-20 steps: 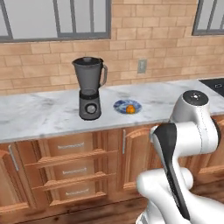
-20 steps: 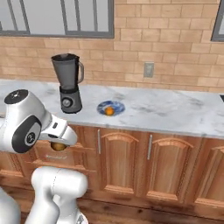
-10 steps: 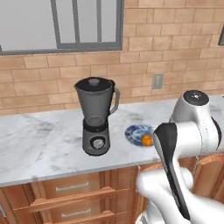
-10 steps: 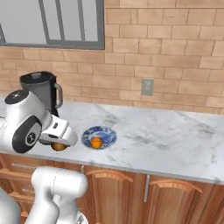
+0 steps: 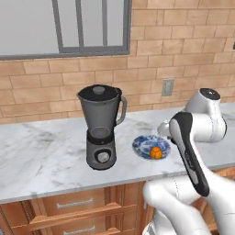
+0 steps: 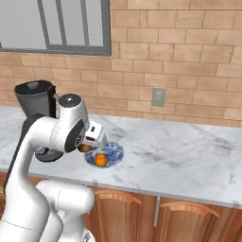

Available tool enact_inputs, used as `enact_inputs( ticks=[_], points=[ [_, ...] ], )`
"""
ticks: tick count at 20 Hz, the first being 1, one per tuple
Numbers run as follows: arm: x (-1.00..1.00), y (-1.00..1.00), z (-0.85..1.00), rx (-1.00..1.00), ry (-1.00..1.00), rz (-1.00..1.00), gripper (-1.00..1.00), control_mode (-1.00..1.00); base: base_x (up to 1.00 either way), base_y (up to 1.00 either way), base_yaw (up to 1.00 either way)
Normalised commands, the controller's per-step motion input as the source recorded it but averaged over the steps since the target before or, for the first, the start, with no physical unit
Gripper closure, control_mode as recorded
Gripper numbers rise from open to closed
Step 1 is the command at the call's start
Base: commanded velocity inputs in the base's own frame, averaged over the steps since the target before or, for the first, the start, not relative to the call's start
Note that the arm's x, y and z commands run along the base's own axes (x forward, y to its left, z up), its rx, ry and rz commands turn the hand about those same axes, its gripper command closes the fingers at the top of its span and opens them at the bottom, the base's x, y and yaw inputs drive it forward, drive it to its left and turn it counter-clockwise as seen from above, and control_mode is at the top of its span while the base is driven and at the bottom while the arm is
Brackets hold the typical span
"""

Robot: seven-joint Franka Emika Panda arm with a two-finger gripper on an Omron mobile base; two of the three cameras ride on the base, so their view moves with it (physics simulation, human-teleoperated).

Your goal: Pick the orange and mango from the fridge and place them on the plate next to the blender to make a fruit smoothie.

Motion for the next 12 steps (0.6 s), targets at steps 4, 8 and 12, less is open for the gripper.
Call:
enact_inputs(
  ticks=[4, 8, 12],
  points=[
    [1.00, 0.00, -0.60, 0.01, 0.11, 0.11, 1.00, -1.00, 0.00, 0.00, 0.00],
    [0.87, -0.08, -0.61, 0.00, 0.10, 0.10, 1.00, -1.00, 0.00, 0.00, 0.00],
    [0.76, -0.28, -0.44, 0.00, 0.08, 0.11, 1.00, -1.00, 0.00, 0.00, 0.00]
  ],
)
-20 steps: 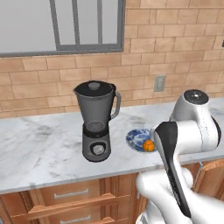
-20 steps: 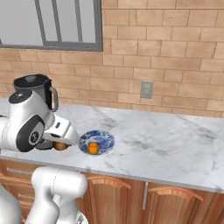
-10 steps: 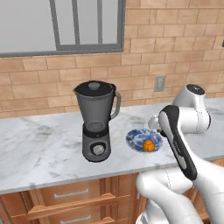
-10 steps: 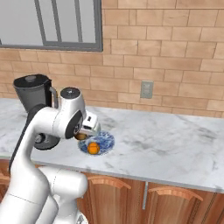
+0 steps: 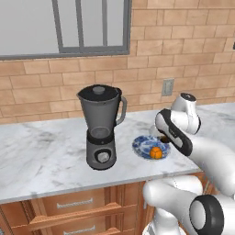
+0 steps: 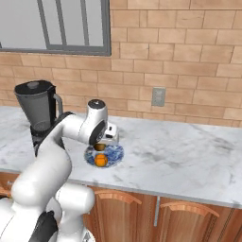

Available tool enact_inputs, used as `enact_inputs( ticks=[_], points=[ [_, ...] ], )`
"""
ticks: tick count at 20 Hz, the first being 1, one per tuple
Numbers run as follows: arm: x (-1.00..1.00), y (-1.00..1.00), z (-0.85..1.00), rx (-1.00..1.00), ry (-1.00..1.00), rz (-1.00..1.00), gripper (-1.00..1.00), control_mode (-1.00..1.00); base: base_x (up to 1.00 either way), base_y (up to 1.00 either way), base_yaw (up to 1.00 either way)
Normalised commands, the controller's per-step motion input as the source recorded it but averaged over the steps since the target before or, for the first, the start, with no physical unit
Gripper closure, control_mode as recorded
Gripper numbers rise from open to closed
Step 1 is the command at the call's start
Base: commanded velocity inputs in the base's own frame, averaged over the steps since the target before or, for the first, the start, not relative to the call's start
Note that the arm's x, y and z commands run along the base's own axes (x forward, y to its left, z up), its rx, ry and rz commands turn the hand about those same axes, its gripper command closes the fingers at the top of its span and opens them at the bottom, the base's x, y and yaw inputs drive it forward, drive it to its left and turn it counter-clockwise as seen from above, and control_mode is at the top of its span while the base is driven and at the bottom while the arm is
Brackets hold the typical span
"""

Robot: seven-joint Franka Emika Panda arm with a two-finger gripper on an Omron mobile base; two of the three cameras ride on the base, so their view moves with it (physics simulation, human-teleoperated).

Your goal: Pick the orange and mango from the fridge and place them on the plate next to the blender to make a fruit smoothie.

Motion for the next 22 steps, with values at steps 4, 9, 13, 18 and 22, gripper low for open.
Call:
enact_inputs(
  ticks=[4, 9, 13, 18, 22],
  points=[
    [0.71, -0.19, -0.48, 0.00, 0.09, 0.11, 1.00, -1.00, 0.00, 0.00, 0.00],
    [0.45, -0.03, -0.48, 0.00, 0.07, 0.10, 1.00, -1.00, 0.00, 0.00, 0.00],
    [0.30, 0.00, -0.47, 0.00, 0.05, 0.08, 1.00, -1.00, 0.00, 0.00, 0.00],
    [0.04, 0.03, -0.41, 0.00, 0.01, 0.06, -1.00, -1.00, 0.00, 0.00, 0.00],
    [0.00, 0.02, -0.21, 0.00, 0.00, 0.02, -1.00, -1.00, 0.00, 0.00, 0.00]
  ],
)
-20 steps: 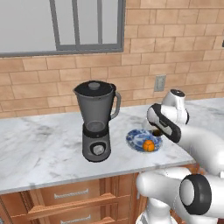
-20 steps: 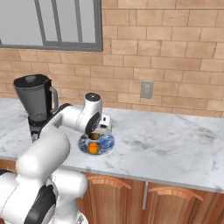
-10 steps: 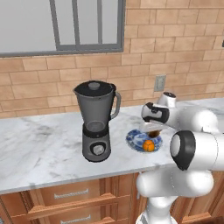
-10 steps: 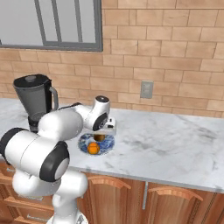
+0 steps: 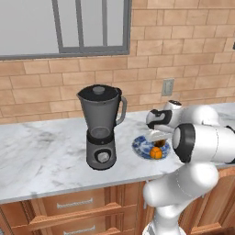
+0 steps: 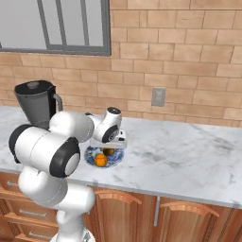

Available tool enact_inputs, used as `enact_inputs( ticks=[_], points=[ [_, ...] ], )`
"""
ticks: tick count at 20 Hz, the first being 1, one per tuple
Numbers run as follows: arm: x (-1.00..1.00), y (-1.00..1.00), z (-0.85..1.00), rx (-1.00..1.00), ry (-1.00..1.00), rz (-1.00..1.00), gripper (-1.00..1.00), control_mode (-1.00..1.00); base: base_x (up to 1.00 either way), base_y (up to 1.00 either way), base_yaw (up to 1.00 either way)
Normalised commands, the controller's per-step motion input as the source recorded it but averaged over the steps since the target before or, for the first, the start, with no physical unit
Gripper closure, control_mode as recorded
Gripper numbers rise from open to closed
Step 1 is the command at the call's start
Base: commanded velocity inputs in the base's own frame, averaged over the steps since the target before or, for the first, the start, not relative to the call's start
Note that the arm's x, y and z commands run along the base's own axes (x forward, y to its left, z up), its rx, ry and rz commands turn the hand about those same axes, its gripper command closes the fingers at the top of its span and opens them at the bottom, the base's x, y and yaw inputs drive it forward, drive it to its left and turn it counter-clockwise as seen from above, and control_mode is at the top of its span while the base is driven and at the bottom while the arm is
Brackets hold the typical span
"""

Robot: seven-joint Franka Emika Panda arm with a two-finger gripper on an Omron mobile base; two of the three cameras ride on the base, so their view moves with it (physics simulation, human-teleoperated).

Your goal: Pick the orange and mango from the fridge and place them on the plate next to the blender to make a fruit smoothie.

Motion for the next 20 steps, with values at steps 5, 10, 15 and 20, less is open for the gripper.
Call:
enact_inputs(
  ticks=[5, 10, 15, 20],
  points=[
    [0.00, 0.07, 0.02, 0.00, 0.00, 0.00, -1.00, -1.00, 0.00, 0.00, 0.00],
    [-0.18, 0.08, 0.36, 0.00, -0.07, 0.00, -1.00, -1.00, 0.00, 0.00, 0.00],
    [-0.59, 0.00, 0.34, 0.00, -0.19, 0.00, -1.00, -1.00, 0.00, 0.00, 0.00],
    [-0.92, 0.04, 0.12, 0.00, -0.19, -0.01, -1.00, -1.00, 0.00, 0.00, 0.00]
  ],
)
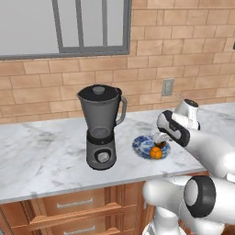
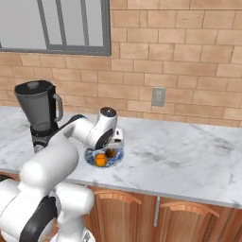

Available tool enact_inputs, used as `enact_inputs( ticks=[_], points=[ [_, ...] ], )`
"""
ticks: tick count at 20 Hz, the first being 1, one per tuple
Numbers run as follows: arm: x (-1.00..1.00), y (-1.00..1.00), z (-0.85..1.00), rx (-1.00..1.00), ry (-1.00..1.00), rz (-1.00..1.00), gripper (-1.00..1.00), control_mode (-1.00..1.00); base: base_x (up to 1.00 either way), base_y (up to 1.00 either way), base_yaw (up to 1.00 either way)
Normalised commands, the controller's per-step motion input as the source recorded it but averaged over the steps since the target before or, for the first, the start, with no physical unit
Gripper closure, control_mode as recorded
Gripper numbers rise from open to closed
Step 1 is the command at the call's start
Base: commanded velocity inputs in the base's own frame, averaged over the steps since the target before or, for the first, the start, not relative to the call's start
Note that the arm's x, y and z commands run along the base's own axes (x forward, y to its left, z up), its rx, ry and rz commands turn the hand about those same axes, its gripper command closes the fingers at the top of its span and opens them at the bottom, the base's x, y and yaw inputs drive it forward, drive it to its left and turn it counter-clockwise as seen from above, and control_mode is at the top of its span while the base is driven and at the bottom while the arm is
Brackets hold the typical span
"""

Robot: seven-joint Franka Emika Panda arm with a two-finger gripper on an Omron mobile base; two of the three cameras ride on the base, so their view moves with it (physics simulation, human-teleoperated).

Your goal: Pick the orange and mango from the fridge and place them on the plate next to the blender to make a fruit smoothie.

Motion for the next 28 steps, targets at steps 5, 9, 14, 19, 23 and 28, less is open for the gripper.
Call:
enact_inputs(
  ticks=[5, 9, 14, 19, 23, 28],
  points=[
    [-0.77, 0.13, 0.47, 0.00, -0.11, -0.09, -1.00, -1.00, 0.00, 0.00, 0.00],
    [-0.49, 0.06, 0.86, 0.00, -0.11, -0.12, -1.00, -1.00, 0.00, 0.00, 0.00],
    [-0.41, 0.01, 0.94, 0.00, -0.08, -0.11, -1.00, -1.00, 0.00, 0.00, 0.00],
    [-0.39, 0.01, 0.92, -0.02, -0.07, -0.10, -1.00, -1.00, 0.00, 0.00, 0.00],
    [-0.36, 0.00, 0.77, -0.01, -0.06, -0.08, -1.00, -1.00, 0.00, 0.00, 0.00],
    [-0.42, 0.00, 0.44, 0.00, -0.08, -0.06, -1.00, -1.00, 0.00, 0.00, 0.00]
  ],
)
